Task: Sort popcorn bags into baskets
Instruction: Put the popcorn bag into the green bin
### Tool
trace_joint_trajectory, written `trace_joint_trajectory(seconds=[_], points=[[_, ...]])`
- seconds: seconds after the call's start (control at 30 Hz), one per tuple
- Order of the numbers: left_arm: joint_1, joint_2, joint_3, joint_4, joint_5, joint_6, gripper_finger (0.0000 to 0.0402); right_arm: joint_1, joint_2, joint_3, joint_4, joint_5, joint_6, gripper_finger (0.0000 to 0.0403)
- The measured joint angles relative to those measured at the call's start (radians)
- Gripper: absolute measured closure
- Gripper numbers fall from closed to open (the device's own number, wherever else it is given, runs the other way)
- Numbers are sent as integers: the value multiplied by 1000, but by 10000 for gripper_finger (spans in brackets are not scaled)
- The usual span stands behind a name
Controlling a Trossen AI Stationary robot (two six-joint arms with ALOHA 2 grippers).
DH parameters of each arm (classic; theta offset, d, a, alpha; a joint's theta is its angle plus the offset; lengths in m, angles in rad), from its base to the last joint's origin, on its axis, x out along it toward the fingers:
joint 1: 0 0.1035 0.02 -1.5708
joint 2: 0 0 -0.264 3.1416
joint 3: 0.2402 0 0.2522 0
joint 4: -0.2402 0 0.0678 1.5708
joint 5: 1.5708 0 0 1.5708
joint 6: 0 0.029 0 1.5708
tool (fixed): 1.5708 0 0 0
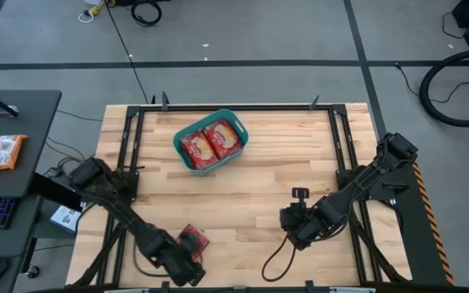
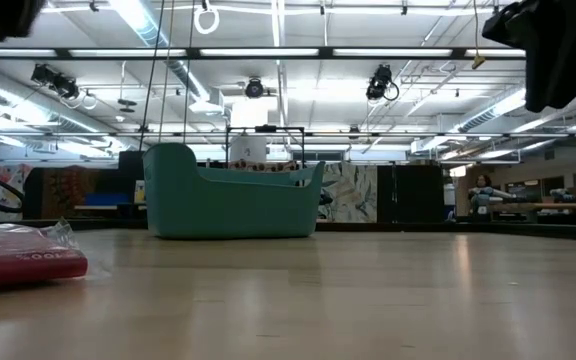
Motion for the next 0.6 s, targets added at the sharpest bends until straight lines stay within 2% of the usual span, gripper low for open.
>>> trace_joint_trajectory(seconds=[0.17,0.33,0.5,0.6], points=[[44,93,71,-231,159,258,123,15,0,0,2,-51,57,305],[54,111,69,-455,361,408,123,40,0,0,-2,-67,104,305],[54,83,91,-828,417,485,123,43,0,0,-1,-46,83,305],[56,65,115,-1008,397,425,123,24,0,0,0,-35,45,305]])
